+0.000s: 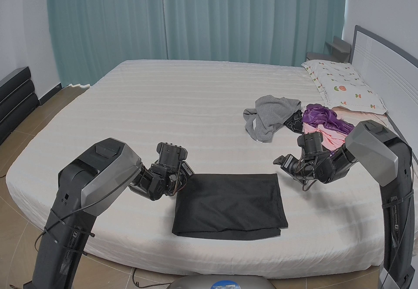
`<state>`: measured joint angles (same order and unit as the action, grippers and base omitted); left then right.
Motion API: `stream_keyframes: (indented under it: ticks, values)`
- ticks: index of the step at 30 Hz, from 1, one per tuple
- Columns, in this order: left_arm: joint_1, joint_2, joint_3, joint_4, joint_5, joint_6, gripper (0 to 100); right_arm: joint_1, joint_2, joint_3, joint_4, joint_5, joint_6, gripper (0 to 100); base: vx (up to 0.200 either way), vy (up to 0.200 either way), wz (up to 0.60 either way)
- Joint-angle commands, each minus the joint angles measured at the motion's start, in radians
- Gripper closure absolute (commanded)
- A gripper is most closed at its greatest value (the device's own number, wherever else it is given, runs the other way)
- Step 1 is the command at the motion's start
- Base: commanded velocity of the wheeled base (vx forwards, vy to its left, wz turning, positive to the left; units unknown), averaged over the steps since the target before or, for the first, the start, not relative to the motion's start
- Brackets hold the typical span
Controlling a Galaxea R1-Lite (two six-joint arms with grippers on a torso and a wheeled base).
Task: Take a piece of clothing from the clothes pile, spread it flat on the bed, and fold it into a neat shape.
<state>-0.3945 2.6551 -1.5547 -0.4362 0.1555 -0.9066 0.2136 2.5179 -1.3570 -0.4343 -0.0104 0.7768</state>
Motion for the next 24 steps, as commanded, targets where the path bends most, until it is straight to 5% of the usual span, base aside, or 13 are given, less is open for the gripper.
stream_keyframes:
  ticks: [1, 23, 24]
  values:
    - [0.003, -0.003, -0.002, -0.007, 0.015, -0.028, 100, 0.004, 0.029, -0.022, -0.004, 0.006, -0.002, 0, 0.0, 0.0, 0.0]
    - [0.0, 0.002, -0.001, -0.007, 0.016, -0.037, 100, 0.082, 0.101, -0.117, -0.009, -0.01, -0.001, 0, 0.0, 0.0, 0.0]
    - [0.0, 0.002, -0.001, -0.007, 0.018, -0.037, 100, 0.082, 0.101, -0.12, -0.009, -0.011, 0.001, 100, 0.0, 0.0, 0.0]
